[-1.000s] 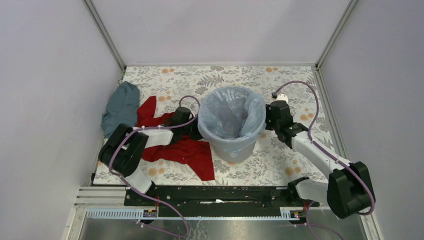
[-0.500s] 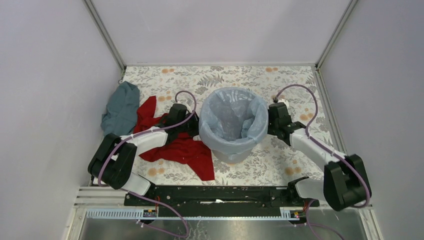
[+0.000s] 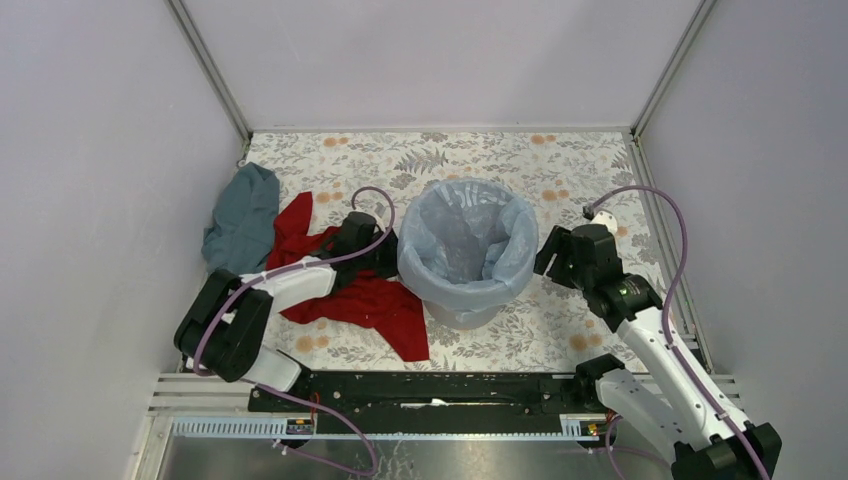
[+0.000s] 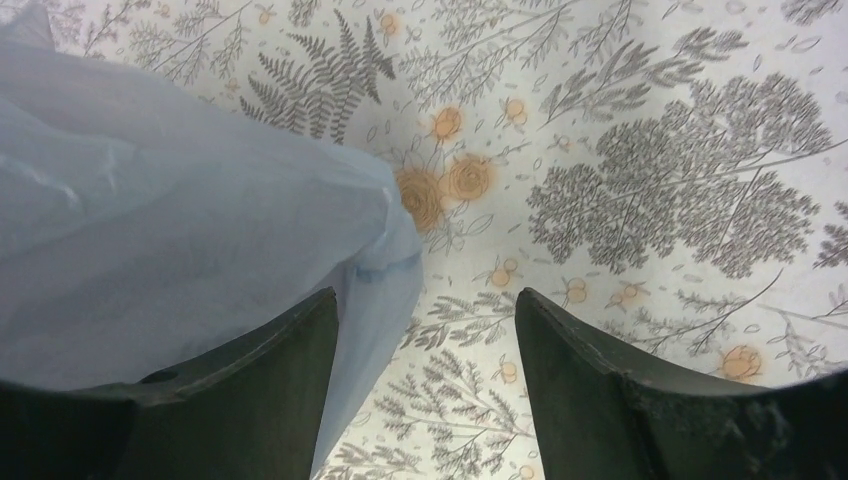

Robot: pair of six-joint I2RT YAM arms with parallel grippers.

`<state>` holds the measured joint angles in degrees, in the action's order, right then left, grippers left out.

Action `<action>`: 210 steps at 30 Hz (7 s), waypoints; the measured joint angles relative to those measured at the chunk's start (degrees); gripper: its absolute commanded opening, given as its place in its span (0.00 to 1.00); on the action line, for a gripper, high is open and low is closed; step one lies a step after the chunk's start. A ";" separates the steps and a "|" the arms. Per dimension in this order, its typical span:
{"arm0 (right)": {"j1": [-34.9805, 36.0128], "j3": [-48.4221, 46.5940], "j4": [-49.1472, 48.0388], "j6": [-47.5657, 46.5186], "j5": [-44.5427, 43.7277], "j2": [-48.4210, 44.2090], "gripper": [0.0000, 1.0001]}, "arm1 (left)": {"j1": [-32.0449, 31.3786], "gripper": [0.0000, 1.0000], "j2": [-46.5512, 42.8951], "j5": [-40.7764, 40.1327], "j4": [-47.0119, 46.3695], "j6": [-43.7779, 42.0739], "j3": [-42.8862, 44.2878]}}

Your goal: Put the trash bags into the trash bin

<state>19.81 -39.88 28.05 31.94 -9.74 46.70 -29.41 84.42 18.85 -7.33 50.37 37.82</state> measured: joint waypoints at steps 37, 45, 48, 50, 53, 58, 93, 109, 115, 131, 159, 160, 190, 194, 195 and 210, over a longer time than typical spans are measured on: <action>-2.73 1.90 -10.19 2.27 -4.13 13.05 0.83 | -5.73 0.25 1.79 -4.76 -1.31 2.10 -1.81; -3.17 -15.21 0.09 -3.87 -10.10 6.54 1.00 | -5.84 0.41 1.55 -3.74 -2.08 1.95 -1.86; -3.17 -23.89 3.98 -7.26 -11.87 7.41 1.00 | -5.88 0.44 1.55 -2.86 -3.48 2.10 -1.88; -3.17 -29.57 5.38 -9.68 -12.22 8.00 1.00 | -6.01 0.48 1.55 -2.45 -4.13 2.01 -1.88; -3.17 -36.59 6.80 -13.51 -11.19 8.33 1.00 | -6.19 0.52 1.46 -2.14 -4.59 1.79 -1.88; -3.15 -47.15 10.08 -18.29 3.85 12.48 1.00 | -6.19 0.62 -0.37 -2.21 -4.09 0.83 -1.88; 20.92 -40.15 3.80 -21.99 -15.45 45.20 1.00 | -6.36 0.57 -6.03 -4.20 2.95 -3.91 -1.81; 20.92 -30.60 9.49 -17.75 1.88 33.31 1.00 | -6.40 0.63 -3.17 -3.50 2.80 -4.33 0.50; 20.92 -26.43 7.65 -16.26 6.34 35.32 1.00 | -6.47 0.73 -3.26 -3.72 2.99 -4.31 0.52; 20.74 -35.47 9.75 -22.73 -14.19 33.38 0.99 | -6.49 0.99 -18.93 -13.05 11.89 -3.89 0.66; 20.48 -23.04 -0.13 -18.58 -9.88 32.65 1.00 | -8.83 0.99 -3.21 -11.93 10.80 -2.14 8.72; 20.31 -21.49 -0.55 -18.62 -13.00 32.65 1.00 | -9.05 0.99 -2.78 -11.91 10.67 -2.12 8.76; 13.38 -28.52 4.07 -16.55 -0.09 43.74 1.00 | -9.42 0.99 -4.79 -15.02 14.25 -5.84 11.72; 13.25 -28.72 6.62 -16.79 0.24 40.50 1.00 | -8.94 0.99 -7.19 -17.73 16.04 -7.96 12.31; 13.22 -29.16 7.58 -16.87 0.24 38.77 1.00 | -8.61 0.99 -8.02 -18.32 16.57 -8.41 12.31; 13.22 -34.82 7.67 -17.53 0.74 27.17 1.00 | -3.32 0.97 -5.51 -11.85 14.34 -6.36 12.31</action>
<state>33.04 -74.70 35.73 14.41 -8.99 73.87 -32.73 78.91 7.01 7.01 44.01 50.13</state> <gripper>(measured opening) 0.994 0.974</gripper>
